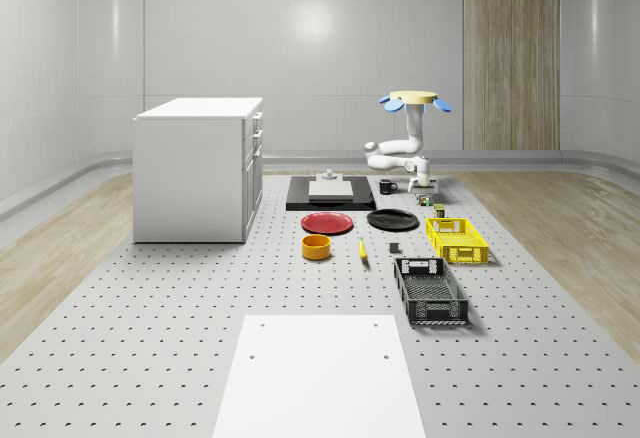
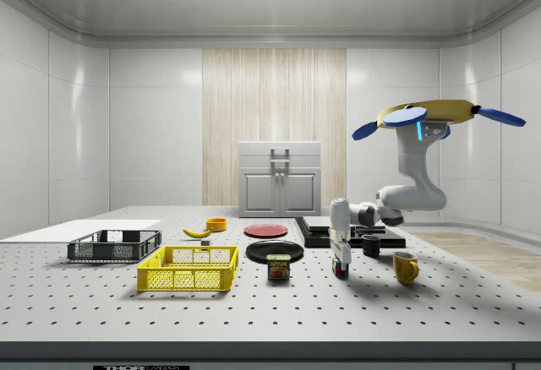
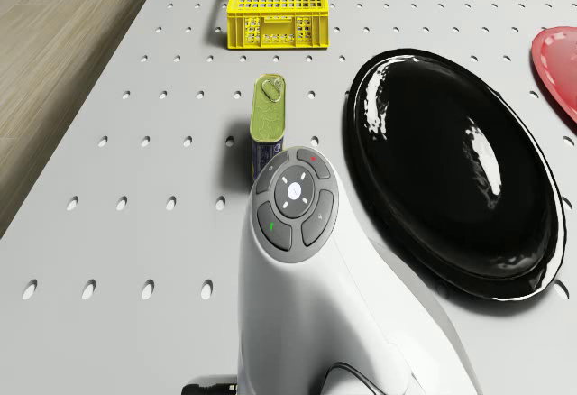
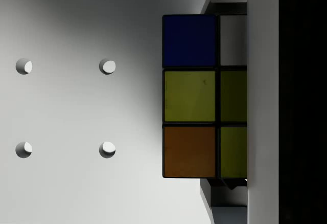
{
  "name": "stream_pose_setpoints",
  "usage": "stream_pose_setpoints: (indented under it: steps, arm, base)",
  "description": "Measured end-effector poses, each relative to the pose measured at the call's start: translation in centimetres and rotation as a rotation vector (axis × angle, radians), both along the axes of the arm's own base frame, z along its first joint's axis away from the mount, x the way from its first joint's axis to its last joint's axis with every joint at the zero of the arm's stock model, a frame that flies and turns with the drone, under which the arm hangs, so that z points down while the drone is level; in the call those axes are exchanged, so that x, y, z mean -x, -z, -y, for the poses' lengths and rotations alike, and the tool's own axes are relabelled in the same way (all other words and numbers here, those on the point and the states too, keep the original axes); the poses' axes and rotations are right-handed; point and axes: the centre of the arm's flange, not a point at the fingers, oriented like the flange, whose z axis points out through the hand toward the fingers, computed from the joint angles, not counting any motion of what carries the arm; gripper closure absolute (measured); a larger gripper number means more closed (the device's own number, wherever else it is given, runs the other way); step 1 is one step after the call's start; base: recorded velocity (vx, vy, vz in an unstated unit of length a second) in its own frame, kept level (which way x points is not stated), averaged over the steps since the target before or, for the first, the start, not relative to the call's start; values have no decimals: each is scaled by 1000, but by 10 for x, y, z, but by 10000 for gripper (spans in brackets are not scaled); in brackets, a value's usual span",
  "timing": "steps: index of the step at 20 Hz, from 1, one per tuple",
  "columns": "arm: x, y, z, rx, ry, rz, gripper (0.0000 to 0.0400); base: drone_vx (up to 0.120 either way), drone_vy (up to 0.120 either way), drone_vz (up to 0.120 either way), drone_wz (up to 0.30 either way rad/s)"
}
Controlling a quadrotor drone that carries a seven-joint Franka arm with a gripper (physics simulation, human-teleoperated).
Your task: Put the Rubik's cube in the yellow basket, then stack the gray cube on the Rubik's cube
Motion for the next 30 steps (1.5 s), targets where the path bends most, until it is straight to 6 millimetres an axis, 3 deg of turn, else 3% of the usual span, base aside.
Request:
stream_pose_setpoints:
  steps: [6,11,19,30]
  arm:
    - [0,8,0,-1,0,0,73]
    - [0,20,0,-2,0,0,76]
    - [0,27,0,-3,0,1,78]
    - [0,28,0,-4,0,1,78]
  base:
    - [0,0,7,0]
    - [0,0,120,0]
    - [120,0,120,0]
    - [120,0,0,0]
